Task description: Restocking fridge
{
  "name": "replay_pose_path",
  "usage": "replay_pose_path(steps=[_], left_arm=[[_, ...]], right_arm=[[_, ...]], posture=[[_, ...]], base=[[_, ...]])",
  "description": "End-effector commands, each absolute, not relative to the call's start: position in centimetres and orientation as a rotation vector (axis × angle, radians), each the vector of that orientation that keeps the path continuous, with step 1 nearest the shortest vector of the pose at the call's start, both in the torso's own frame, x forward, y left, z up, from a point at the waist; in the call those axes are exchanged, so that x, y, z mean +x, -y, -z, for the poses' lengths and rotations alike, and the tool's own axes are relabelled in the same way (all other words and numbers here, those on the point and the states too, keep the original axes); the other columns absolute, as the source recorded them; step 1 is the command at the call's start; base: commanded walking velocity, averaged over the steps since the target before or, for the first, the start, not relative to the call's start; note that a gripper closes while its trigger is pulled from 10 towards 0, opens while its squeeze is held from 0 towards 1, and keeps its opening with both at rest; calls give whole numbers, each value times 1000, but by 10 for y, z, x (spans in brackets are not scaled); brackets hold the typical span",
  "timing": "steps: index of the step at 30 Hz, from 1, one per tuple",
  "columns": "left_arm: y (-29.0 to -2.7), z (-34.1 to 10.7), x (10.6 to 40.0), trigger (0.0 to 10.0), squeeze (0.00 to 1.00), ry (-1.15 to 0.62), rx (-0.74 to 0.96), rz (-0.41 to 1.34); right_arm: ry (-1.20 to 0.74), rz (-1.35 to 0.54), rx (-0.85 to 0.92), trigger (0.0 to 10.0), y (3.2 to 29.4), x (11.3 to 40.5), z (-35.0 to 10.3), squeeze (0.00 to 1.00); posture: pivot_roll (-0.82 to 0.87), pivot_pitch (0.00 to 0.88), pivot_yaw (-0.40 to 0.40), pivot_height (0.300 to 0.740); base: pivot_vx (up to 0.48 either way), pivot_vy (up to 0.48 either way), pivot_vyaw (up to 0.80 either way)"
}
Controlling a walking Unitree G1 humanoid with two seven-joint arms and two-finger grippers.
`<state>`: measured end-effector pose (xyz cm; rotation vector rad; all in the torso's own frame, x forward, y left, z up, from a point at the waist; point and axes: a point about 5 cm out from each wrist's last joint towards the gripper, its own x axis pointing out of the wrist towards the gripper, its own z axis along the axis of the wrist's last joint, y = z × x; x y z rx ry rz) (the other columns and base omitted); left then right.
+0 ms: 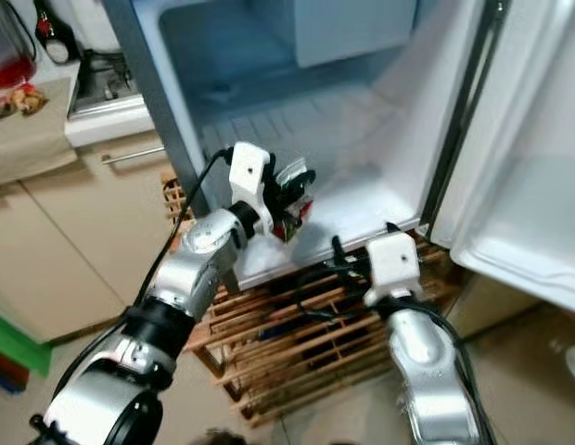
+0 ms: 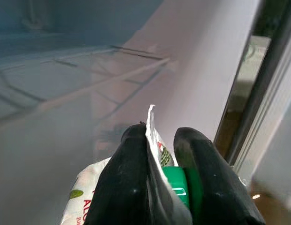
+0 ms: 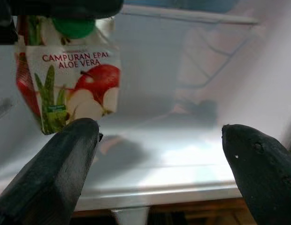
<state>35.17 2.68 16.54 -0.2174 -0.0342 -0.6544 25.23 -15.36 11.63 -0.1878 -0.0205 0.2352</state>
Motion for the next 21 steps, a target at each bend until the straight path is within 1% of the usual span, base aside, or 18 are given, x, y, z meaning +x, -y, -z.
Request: replay_pose_path(steps=[1, 6, 7, 10, 12, 13, 15, 17, 20, 21], left_arm=[[-36, -162, 354, 10000, 0, 0, -296, 576], [-31, -160, 352, 10000, 0, -39, -360, 553], [-24, -158, 349, 10000, 0, -64, -385, 557], [-17, -156, 345, 10000, 0, -83, -392, 575], [-4, -151, 341, 10000, 0, -120, -347, 607], [-4, -151, 341, 10000, 0, -120, -347, 607], [7, -150, 338, 10000, 0, -142, -314, 635], [10, -150, 337, 10000, 0, -141, -307, 643], [23, -139, 334, 10000, 0, -176, -211, 608], [23, -139, 334, 10000, 0, -176, -211, 608]], right_arm=[[15, -229, -199, 10000, 160, 250, -116, 67], [9, -246, -202, 10000, 159, 249, -116, 67], [6, -254, -205, 10000, 159, 248, -116, 71], [3, -259, -207, 10000, 158, 247, -115, 71], [-2, -267, -209, 10000, 157, 246, -115, 63], [-2, -267, -209, 10000, 157, 246, -115, 63], [-7, -280, -214, 10000, 155, 243, -114, 67], [-9, -285, -216, 10000, 155, 242, -114, 67], [-23, -295, -223, 10000, 153, 235, -113, 67], [-23, -295, -223, 10000, 153, 235, -113, 67]], posture=[[-165, 0, 100, 711], [-167, 0, 92, 711], [-169, 0, 86, 711], [-170, 0, 83, 711], [-173, 0, 80, 711], [-173, 0, 80, 711], [-180, 0, 80, 711], [-185, 0, 80, 711], [-195, 0, 76, 711], [-195, 0, 76, 711]], base=[[0, 0, 0], [0, 0, 0], [0, 0, 0], [0, 0, 0], [0, 0, 0], [0, 0, 0], [0, 0, 0], [0, 0, 0], [0, 0, 0], [0, 0, 0]])
